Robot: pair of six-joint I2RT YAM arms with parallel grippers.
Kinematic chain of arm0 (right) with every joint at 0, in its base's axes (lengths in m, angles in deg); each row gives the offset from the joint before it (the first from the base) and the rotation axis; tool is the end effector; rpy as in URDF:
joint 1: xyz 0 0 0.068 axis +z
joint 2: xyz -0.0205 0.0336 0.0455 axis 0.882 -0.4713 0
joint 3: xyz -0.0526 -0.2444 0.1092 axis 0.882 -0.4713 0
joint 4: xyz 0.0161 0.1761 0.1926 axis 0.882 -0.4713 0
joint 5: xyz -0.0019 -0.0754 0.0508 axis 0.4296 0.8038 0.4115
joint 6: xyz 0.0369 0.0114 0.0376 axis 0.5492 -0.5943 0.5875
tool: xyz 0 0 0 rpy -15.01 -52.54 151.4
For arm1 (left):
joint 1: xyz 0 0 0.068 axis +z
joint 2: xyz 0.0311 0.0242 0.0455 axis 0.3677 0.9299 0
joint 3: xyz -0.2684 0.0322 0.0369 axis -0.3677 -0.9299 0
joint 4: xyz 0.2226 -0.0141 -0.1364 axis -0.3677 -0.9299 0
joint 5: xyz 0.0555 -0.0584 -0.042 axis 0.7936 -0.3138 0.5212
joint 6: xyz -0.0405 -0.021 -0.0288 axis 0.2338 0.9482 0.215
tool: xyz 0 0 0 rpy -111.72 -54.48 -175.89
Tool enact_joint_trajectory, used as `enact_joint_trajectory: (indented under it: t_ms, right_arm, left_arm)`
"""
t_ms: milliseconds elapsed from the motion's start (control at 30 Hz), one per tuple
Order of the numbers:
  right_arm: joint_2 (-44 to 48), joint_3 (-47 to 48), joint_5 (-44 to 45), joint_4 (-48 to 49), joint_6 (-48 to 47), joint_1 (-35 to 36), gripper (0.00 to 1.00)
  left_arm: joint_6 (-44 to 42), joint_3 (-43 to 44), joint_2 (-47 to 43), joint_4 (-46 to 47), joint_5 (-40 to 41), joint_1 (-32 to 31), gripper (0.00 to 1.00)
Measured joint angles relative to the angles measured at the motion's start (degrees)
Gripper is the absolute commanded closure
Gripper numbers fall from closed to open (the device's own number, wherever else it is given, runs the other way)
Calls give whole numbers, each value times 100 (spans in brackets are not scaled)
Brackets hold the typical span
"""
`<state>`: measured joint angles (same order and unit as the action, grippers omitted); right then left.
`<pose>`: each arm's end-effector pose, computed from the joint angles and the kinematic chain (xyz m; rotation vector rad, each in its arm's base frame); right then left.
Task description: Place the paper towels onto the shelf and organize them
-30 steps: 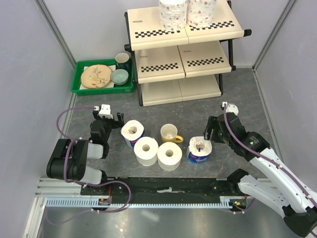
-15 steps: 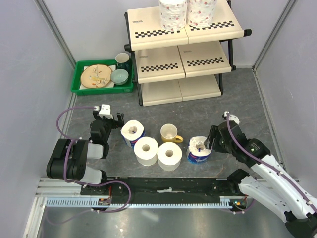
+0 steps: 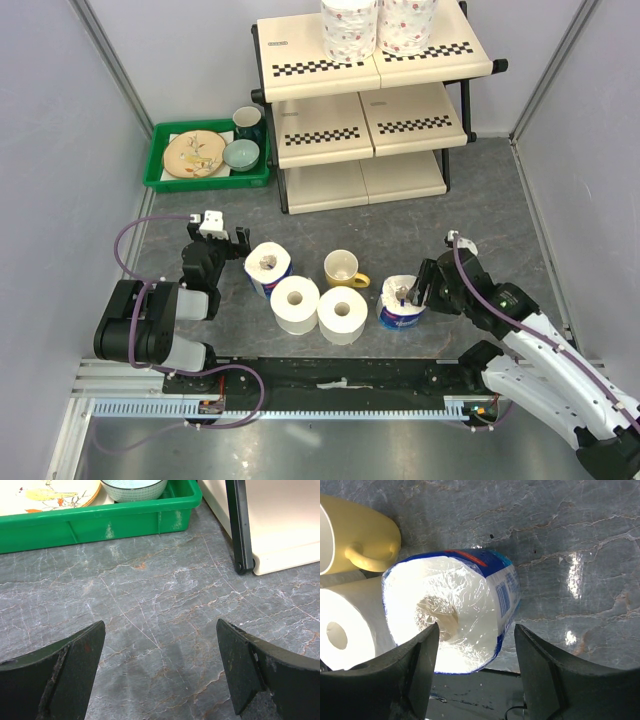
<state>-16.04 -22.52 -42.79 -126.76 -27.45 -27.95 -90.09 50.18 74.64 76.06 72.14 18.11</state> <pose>0.1147 0.0720 0.2489 0.2566 2.4892 0.4313 0.2311 -0.0160 0.1500 0.1143 1.6893 -0.0754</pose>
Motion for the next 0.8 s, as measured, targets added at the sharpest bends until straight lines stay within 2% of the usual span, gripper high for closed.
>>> enact_joint_trajectory:
  t_ms: [600, 800]
  right_arm:
    - [-68, -188, 26, 251, 33, 9, 31]
    - [570, 184, 236, 101, -116, 42, 27]
  left_arm:
    - [2, 0, 2, 0, -4, 0, 0]
    - [0, 0, 2, 0, -4, 0, 0]
